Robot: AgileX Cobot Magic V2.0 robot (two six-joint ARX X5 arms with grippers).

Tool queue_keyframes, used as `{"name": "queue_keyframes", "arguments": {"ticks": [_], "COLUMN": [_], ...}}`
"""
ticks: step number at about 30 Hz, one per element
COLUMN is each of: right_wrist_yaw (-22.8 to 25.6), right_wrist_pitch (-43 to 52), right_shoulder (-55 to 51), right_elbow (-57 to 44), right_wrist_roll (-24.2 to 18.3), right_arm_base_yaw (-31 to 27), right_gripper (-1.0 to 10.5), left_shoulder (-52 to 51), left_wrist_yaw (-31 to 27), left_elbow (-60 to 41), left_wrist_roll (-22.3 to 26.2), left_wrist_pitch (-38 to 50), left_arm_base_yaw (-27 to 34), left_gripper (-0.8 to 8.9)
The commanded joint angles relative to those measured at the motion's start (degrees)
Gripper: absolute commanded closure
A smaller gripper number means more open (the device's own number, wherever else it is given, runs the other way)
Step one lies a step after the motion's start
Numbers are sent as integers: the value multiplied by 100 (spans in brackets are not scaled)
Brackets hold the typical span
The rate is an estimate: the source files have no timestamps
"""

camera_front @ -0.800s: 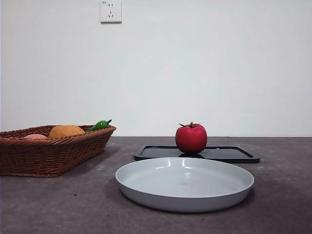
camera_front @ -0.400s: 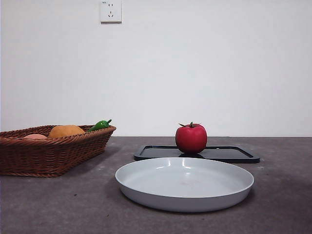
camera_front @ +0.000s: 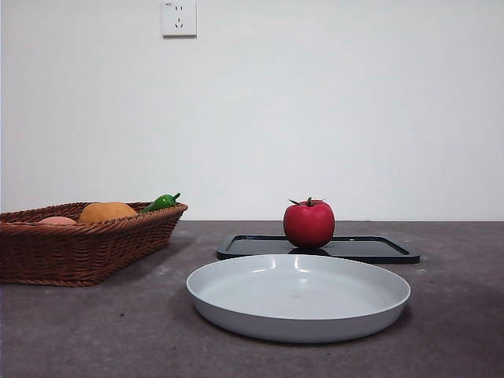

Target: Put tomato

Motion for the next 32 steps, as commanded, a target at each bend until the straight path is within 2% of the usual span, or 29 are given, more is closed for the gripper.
{"name": "queue_keyframes", "arguments": {"ticks": [1, 32], "right_wrist_yaw": [2, 4], "right_wrist_pitch": [153, 313], "right_shoulder": [-15, -15], "right_elbow": [-22, -22], "right_wrist_roll": [63, 63], "right_arm_base_yaw": [7, 7], "right_gripper": [938, 938], "left_shoulder": [-11, -11], "left_wrist_yaw": [-2, 0], "left_elbow": [-116, -116], "left_wrist_roll": [-35, -35], "left_wrist_pitch": [-46, -46], "left_arm_base_yaw": [15, 15], "left_gripper": [806, 806]}}
